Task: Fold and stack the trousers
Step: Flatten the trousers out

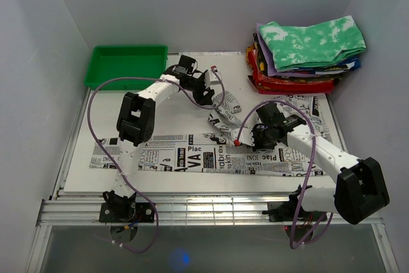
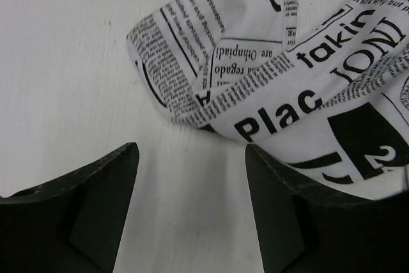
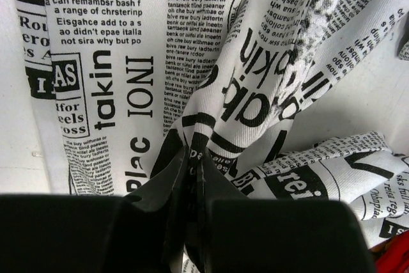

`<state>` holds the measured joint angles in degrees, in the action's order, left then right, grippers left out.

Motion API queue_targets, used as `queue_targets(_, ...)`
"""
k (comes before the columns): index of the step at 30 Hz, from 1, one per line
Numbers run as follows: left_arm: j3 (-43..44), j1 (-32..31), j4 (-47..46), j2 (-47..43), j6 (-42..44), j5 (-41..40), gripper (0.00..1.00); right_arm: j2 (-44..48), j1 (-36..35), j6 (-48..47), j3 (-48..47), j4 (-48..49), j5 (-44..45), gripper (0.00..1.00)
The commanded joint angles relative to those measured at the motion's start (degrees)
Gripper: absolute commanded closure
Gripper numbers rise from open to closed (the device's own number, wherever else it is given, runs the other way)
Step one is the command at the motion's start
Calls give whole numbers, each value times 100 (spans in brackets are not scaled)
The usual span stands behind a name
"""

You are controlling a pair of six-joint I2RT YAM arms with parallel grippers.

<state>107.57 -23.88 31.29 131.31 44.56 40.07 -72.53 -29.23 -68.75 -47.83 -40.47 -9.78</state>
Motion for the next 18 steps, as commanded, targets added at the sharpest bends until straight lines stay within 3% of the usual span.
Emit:
queue_targets(1, 168, -178, -641, 228, 1546, 659, 22, -15, 5, -33, -138, 109, 82, 92)
queue_targets(7, 317, -354, -686, 475, 2091, 695, 24, -103, 5, 2, -244, 109, 117, 92)
queue_targets(10, 414, -416, -247, 633, 2575, 668, 33, -103, 14, 11, -262, 101, 125, 92)
queue_targets(14, 353, -390, 17, 572, 2690, 616, 58, -138, 5, 28, -305, 136, 161, 92)
queue_targets(18, 11, -258, 325, -137, 2567, 528, 91, -182, 14, 125, -341, 364, 240, 92)
